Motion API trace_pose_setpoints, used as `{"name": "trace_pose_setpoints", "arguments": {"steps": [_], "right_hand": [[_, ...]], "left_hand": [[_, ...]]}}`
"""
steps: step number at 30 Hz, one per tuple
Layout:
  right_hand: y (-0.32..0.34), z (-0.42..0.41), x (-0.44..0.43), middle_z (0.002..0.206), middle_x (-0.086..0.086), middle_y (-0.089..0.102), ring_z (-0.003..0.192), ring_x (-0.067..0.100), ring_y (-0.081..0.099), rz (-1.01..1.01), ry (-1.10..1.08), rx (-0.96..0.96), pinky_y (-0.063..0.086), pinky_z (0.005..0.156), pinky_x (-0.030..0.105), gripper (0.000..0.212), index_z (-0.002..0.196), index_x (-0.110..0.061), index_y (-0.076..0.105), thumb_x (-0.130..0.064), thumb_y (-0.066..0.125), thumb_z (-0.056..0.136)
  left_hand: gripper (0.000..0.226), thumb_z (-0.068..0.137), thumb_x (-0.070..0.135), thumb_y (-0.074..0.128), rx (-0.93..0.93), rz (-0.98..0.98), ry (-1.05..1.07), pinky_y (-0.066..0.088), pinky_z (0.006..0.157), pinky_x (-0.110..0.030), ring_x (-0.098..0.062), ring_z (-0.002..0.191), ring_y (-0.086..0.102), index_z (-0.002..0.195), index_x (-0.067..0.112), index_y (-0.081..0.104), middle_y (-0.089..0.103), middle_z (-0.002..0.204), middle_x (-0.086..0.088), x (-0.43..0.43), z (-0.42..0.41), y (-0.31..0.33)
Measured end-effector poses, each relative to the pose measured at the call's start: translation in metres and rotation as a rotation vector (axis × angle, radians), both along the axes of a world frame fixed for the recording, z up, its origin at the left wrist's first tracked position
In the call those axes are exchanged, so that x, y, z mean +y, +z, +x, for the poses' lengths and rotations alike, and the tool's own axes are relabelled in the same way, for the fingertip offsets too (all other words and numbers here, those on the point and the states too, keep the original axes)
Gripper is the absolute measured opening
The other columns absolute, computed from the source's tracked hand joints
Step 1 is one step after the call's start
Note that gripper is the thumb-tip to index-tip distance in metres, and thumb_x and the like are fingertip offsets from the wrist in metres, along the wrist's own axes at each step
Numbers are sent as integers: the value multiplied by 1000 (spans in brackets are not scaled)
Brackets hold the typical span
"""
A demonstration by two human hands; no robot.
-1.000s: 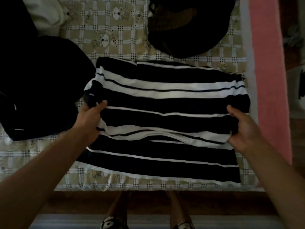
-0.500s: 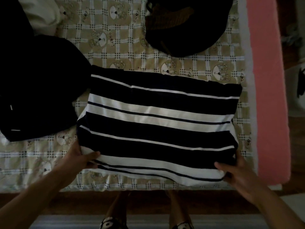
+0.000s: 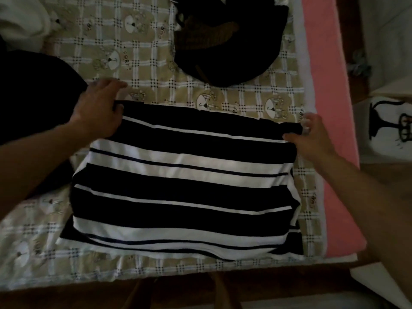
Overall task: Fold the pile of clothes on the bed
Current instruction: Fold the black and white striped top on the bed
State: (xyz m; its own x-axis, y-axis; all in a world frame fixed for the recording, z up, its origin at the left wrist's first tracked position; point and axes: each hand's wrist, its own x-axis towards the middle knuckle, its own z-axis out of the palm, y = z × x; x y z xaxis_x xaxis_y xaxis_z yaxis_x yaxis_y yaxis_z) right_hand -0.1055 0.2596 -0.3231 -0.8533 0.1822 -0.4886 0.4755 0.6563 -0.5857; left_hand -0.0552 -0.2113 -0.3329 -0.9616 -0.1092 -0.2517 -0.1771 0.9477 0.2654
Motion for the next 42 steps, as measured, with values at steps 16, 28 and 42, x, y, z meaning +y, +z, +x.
{"name": "trace_pose_setpoints", "arguments": {"steps": [16,28,42], "right_hand": [[0,-110,19,117,12,61,103,30,62,-220,-98,-67,56,86,41,40,126,-5,57,-24,67,92],[-21,28,44,118,-3,72,106,18,70,-334,91,-392,56,91,38,89,130,-28,60,-39,96,49],[12,88,43,116,-8,71,103,11,69,-377,-78,-233,57,80,33,79,123,-37,56,-50,91,54]], "left_hand": [[22,97,19,53,57,-311,-46,44,93,-60,-49,105,55,109,1,57,57,111,-31,-33,-82,15],[81,97,64,20,-72,-46,-400,3,123,-56,-30,152,-16,159,16,1,-14,166,-10,193,109,-49],[80,94,70,32,-162,-100,-536,10,114,-72,-33,154,-5,159,28,12,-3,168,-8,185,180,-44]]}}
